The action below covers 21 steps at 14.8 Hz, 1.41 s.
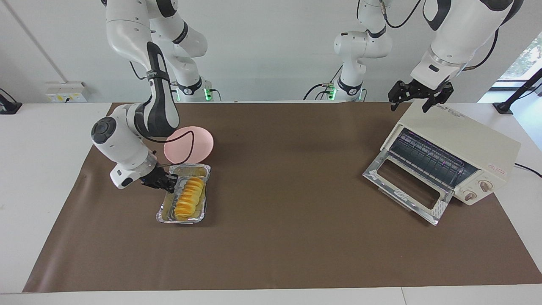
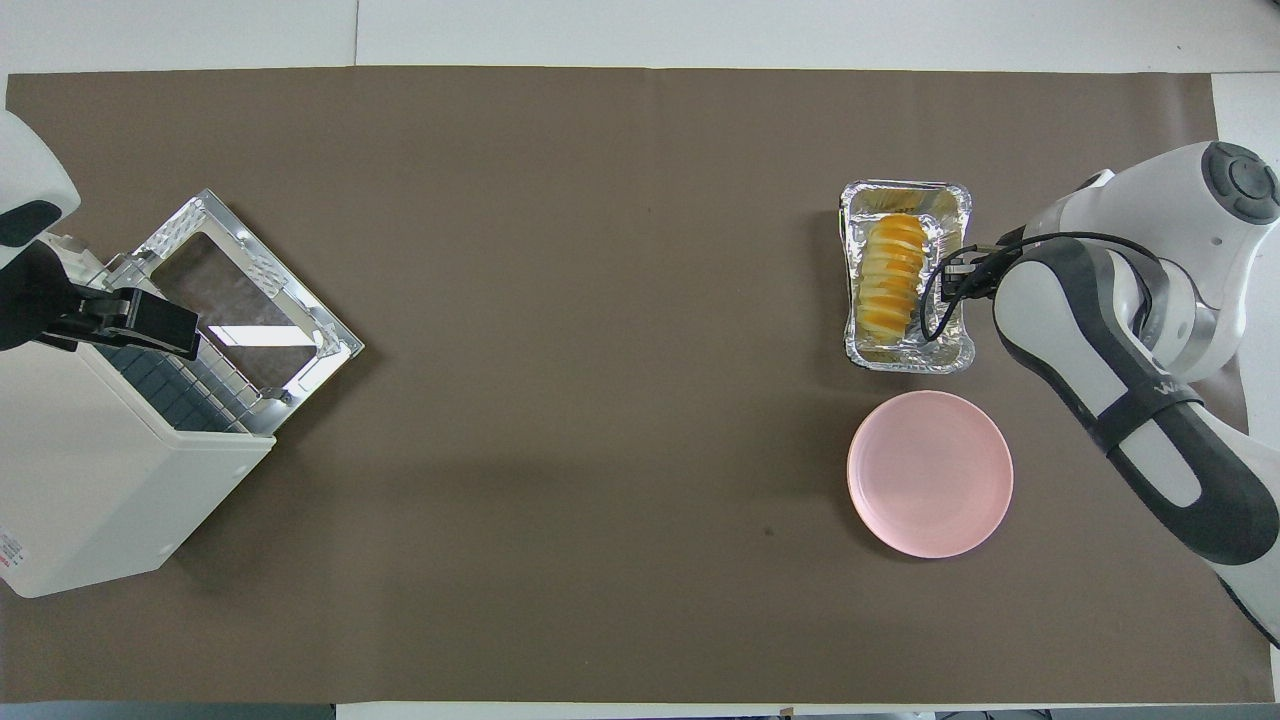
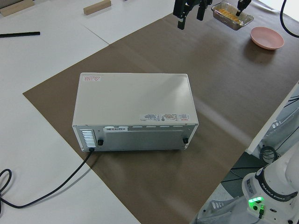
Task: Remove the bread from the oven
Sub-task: 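Grasp the bread rolls in the tray with the right gripper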
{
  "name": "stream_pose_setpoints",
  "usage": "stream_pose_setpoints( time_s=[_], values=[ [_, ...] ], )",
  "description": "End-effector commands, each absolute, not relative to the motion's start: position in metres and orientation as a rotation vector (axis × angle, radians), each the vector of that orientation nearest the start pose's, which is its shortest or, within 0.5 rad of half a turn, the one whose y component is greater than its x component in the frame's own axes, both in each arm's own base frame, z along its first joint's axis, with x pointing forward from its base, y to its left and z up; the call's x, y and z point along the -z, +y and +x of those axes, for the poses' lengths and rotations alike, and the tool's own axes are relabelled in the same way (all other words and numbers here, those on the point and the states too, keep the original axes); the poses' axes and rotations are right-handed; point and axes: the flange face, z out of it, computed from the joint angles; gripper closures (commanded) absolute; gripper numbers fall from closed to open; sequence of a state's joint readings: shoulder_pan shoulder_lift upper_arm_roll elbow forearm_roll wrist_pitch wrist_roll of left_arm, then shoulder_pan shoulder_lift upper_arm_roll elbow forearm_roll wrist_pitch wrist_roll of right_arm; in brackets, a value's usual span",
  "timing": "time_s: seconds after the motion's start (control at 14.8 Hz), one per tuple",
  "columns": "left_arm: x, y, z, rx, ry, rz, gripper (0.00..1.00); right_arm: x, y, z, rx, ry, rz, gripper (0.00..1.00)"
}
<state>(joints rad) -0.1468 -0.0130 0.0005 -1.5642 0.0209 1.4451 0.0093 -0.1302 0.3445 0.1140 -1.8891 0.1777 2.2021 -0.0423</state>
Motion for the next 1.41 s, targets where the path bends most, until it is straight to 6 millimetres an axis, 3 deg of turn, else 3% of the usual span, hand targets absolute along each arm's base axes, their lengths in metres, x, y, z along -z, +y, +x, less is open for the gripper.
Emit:
stream_pose_setpoints(
  time_s=[0.0, 0.34, 0.54, 0.61, 0.67, 0.74, 0.88, 1.01, 1.21, 1.35],
  values=[
    [-0.628, -0.072, 0.528, -0.148, 0.249, -3.118, 0.0, -0.319, -0.013, 0.615, -0.056, 0.128, -2.943, 1.0],
    [-0.628, -0.072, 0.528, -0.148, 0.249, -3.118, 0.0, -0.311, -0.039, 0.605, -0.075, 0.086, -2.941, 1.0],
    [-0.628, -0.072, 0.528, -0.148, 0.249, -3.118, 0.0, -0.312, -0.042, 0.606, -0.069, 0.057, -2.943, 0.99],
    [-0.628, -0.072, 0.528, -0.148, 0.249, -3.118, 0.0, -0.313, -0.041, 0.607, -0.066, 0.062, -2.943, 0.51],
    [-0.627, -0.073, 0.528, -0.151, 0.251, -3.118, 0.0, -0.315, -0.04, 0.609, -0.062, 0.063, -2.943, 0.17],
    [-0.628, -0.073, 0.528, -0.148, 0.251, -3.118, 0.0, -0.319, -0.036, 0.611, -0.059, 0.064, -2.942, 0.03],
    [-0.628, -0.073, 0.528, -0.148, 0.251, -3.118, 0.0, -0.337, -0.031, 0.619, -0.047, 0.048, -2.941, 0.0],
    [-0.628, -0.072, 0.528, -0.148, 0.249, -3.118, 0.0, -0.356, -0.01, 0.628, -0.064, 0.059, -2.939, 0.0],
    [-0.627, -0.073, 0.528, -0.151, 0.251, -3.118, 0.0, -0.354, 0.021, 0.629, -0.061, 0.104, -2.947, 0.0],
    [-0.628, -0.073, 0.528, -0.148, 0.251, -3.118, 0.0, -0.352, 0.03, 0.631, -0.033, 0.123, -2.953, 0.0]
  ],
)
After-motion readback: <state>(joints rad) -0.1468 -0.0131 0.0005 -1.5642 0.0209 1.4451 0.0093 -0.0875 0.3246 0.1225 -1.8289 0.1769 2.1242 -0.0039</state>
